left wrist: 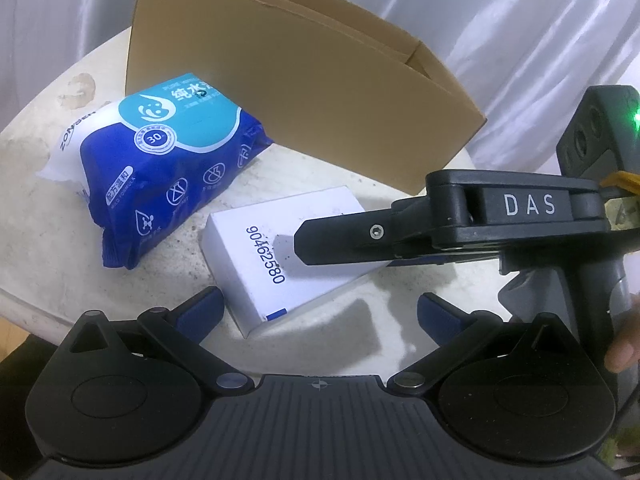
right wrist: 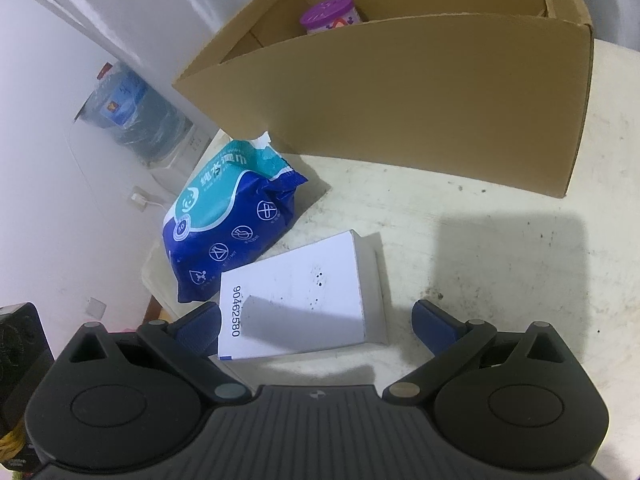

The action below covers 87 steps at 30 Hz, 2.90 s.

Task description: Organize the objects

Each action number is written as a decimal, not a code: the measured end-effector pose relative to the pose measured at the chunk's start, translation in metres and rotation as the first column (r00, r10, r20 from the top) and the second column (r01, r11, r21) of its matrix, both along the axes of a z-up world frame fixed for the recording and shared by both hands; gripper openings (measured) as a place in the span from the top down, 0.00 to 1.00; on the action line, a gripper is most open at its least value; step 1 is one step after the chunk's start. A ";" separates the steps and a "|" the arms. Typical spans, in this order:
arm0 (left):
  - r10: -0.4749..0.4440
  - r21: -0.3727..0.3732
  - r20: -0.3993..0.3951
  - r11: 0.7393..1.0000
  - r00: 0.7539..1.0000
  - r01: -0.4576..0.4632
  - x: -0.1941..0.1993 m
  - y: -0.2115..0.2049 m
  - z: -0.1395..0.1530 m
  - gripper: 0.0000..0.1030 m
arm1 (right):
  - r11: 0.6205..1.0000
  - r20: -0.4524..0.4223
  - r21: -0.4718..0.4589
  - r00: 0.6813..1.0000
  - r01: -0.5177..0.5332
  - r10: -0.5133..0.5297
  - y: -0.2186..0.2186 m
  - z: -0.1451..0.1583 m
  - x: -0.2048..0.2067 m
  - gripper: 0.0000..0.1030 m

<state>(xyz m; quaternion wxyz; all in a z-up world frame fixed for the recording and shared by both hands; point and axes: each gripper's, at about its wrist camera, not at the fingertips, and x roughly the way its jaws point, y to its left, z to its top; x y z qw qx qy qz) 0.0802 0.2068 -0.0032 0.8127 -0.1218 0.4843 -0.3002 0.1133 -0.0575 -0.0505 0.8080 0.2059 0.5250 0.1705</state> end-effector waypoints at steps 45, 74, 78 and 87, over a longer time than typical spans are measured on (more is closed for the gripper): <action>-0.058 0.077 0.044 0.996 0.997 0.054 -0.002 -0.012 0.000 0.00 | 1.000 -0.016 0.024 1.000 0.012 -0.012 -0.002 -0.001 0.004 0.00; -0.094 0.256 0.139 0.965 0.986 0.056 -0.019 -0.034 0.005 0.20 | 0.993 -0.032 0.050 0.994 0.103 -0.102 -0.020 -0.003 0.002 0.35; -0.091 0.233 0.122 0.971 0.988 0.060 -0.021 -0.033 0.009 0.21 | 0.998 -0.023 0.018 0.998 0.065 -0.064 -0.010 -0.002 0.001 0.35; -0.127 0.237 0.083 0.966 0.988 0.104 -0.043 -0.037 0.016 0.21 | 0.999 -0.034 0.014 0.998 0.049 -0.049 -0.015 0.001 -0.012 0.35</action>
